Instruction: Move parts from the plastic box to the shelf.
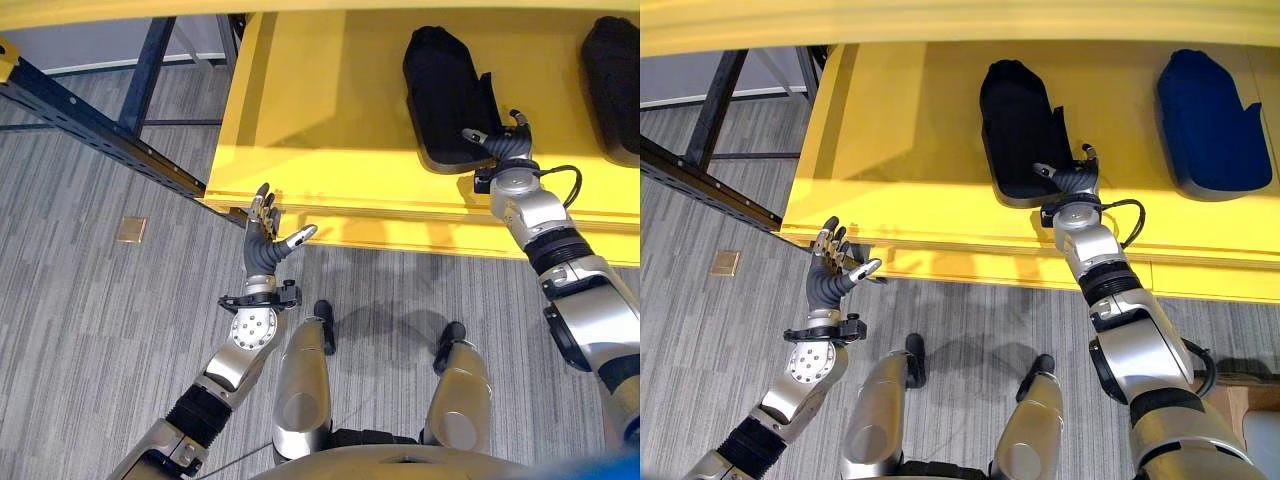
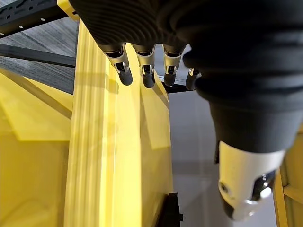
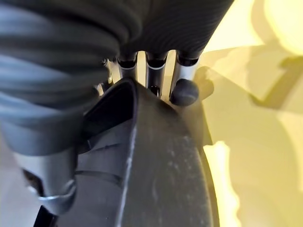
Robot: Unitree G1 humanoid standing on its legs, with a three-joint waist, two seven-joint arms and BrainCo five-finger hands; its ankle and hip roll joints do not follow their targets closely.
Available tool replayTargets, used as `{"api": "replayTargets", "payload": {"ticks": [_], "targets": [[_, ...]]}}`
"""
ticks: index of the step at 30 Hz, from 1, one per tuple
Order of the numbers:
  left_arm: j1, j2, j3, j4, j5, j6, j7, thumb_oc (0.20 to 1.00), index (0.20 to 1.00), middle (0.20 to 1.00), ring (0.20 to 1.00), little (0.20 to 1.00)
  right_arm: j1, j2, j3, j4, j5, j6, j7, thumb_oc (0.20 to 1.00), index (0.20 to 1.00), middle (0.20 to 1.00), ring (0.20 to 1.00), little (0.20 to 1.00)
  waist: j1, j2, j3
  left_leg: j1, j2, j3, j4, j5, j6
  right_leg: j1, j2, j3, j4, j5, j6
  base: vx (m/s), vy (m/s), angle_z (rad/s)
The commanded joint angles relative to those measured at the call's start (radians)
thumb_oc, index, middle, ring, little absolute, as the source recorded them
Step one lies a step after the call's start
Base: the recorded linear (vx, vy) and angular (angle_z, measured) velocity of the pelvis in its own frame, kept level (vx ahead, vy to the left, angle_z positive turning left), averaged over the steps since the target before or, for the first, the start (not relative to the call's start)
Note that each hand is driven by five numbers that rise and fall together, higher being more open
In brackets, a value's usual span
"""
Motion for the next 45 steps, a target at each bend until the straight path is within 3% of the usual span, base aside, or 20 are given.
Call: {"api": "replayTargets", "payload": {"ticks": [1,12,25,45], "targets": [[0.006,-0.018,-0.008,-0.050,0.018,-0.029,0.014,1.000,1.000,1.000,1.000,1.000,0.072,0.030,-0.004,0.036,0.082,0.020,0.014,1.000,1.000,1.000,1.000,1.000,0.009,0.009,0.033,0.064,0.034,0.107,0.017,-0.063,0.024,-0.010,0.014,-0.098,0.078,-0.020,-0.037,0.00,0.000,0.00],[-0.001,-0.025,-0.005,-0.042,0.021,-0.025,0.029,1.000,1.000,1.000,1.000,1.000,0.133,0.076,-0.007,0.002,0.166,0.011,0.059,1.000,1.000,1.000,1.000,1.000,0.001,0.001,0.033,0.080,0.037,0.116,0.014,-0.062,0.027,0.004,0.017,-0.091,0.070,-0.016,-0.035,0.00,0.000,0.00],[-0.003,-0.038,0.000,-0.040,0.017,-0.029,0.041,1.000,1.000,1.000,1.000,1.000,0.184,0.119,0.022,-0.059,0.162,0.007,0.059,1.000,1.000,1.000,1.000,1.000,-0.001,-0.005,0.033,0.081,0.039,0.118,0.013,-0.058,0.024,0.009,0.020,-0.092,0.069,-0.018,-0.035,0.00,0.000,0.00],[0.002,-0.045,0.004,-0.044,0.034,-0.044,0.061,1.000,1.000,1.000,1.000,1.000,0.236,0.167,0.076,-0.131,0.198,0.000,0.149,1.000,1.000,1.000,1.000,1.000,0.001,-0.010,0.033,0.083,0.044,0.114,0.017,-0.057,0.022,0.013,0.017,-0.094,0.075,-0.020,-0.036,0.00,-0.001,0.00]]}}
